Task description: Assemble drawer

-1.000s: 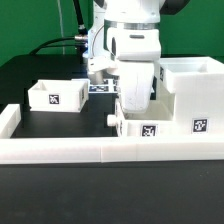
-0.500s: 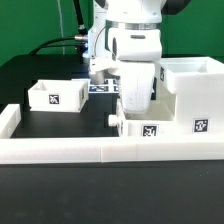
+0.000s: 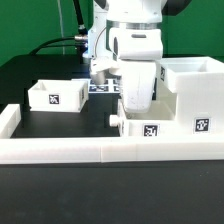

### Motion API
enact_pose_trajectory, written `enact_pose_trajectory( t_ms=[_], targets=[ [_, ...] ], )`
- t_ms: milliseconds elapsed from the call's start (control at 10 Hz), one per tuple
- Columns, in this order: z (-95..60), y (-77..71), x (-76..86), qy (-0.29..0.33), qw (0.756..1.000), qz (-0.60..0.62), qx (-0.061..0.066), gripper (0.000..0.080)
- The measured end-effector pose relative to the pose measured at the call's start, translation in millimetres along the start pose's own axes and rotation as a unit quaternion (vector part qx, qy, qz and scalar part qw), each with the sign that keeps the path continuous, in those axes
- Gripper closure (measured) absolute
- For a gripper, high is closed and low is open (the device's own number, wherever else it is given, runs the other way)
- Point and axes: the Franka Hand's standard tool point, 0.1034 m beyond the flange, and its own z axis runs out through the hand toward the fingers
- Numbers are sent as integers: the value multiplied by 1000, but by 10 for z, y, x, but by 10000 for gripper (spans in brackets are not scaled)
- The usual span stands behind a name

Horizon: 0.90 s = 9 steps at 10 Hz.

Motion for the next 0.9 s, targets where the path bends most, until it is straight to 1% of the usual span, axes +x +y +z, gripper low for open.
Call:
enact_pose_trajectory(
  t_ms=[200, 300, 400, 900],
  targets=[
    [-3, 8, 20, -1, 1000, -2, -1, 758],
    [-9, 31, 64, -3, 1000, -11, -3, 758],
    [-10, 33, 77, -4, 1000, -9, -2, 758],
    [-8, 31, 61, -4, 1000, -6, -1, 758]
  ],
)
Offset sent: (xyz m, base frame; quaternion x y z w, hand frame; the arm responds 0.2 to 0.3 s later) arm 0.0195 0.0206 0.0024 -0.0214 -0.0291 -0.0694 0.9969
